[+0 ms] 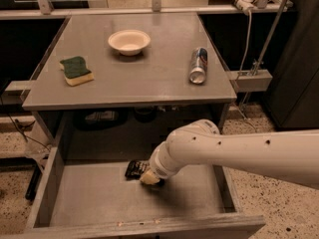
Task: Pick rxbar chocolate from top drawer and place on counter
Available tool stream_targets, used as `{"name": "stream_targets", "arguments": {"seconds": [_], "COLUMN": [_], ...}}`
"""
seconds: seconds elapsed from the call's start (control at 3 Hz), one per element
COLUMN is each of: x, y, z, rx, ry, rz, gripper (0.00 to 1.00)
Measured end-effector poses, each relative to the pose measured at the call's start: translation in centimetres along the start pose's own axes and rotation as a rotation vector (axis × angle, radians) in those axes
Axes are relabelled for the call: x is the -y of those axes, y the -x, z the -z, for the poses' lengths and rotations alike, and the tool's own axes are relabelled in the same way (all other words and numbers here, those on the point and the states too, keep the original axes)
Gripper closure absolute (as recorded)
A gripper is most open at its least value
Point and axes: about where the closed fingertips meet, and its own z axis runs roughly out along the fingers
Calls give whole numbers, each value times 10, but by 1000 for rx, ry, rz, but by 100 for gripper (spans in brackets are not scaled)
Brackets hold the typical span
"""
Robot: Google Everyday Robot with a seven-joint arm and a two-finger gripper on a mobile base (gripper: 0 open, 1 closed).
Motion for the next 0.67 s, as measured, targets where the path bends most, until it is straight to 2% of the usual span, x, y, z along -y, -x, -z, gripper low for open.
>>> {"name": "stream_targets", "arguments": {"seconds": [0.33,0.67], "x": [7,15], "y": [10,25], "z": [20,53], "rx": [17,22], "ry": [-17,-64], "rz": [-26,-49], "gripper": [100,100]}}
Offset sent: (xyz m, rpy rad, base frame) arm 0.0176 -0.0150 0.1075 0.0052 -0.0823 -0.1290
